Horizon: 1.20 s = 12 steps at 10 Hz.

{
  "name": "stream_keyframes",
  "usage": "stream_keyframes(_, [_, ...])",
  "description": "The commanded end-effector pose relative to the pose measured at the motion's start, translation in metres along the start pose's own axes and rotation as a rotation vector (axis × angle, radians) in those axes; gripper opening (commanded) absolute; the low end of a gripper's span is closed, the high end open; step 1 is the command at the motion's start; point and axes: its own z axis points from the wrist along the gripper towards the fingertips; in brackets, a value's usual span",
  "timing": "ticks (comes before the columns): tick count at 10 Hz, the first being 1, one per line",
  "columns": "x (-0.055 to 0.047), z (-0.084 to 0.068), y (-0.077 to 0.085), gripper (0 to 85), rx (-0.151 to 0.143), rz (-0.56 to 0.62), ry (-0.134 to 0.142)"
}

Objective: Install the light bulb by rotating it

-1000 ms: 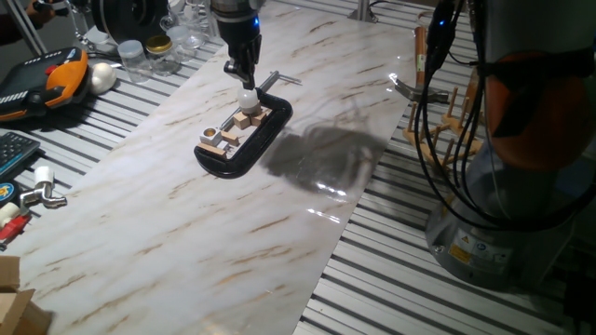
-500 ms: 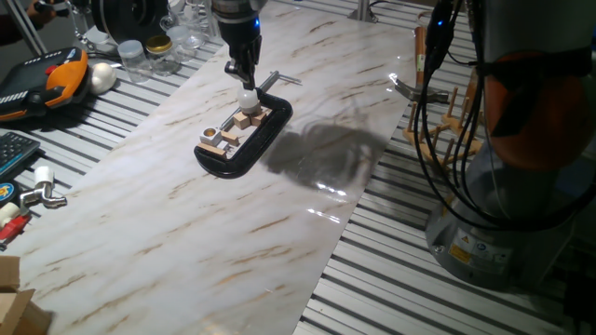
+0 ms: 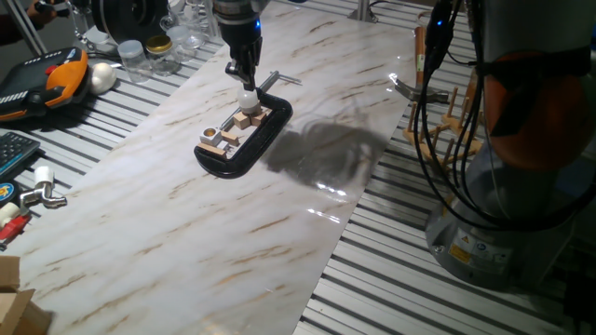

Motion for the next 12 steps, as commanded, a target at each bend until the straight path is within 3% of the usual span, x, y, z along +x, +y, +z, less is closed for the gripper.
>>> stream_keyframes(1, [0.000, 0.000, 0.000, 0.0, -0.007, 0.024, 0.006])
stream_keyframes(2, [0.000, 0.000, 0.000, 0.0, -0.035, 0.070, 0.014])
stream_keyframes(3, [-0.001, -0.001, -0.001, 0.0, -0.036, 0.093, 0.017])
stream_keyframes(7, [-0.001, -0.001, -0.003, 0.0, -0.008, 0.115, 0.018])
stream_keyframes(12, [-0.005, 0.005, -0.017, 0.0, -0.007, 0.104, 0.017])
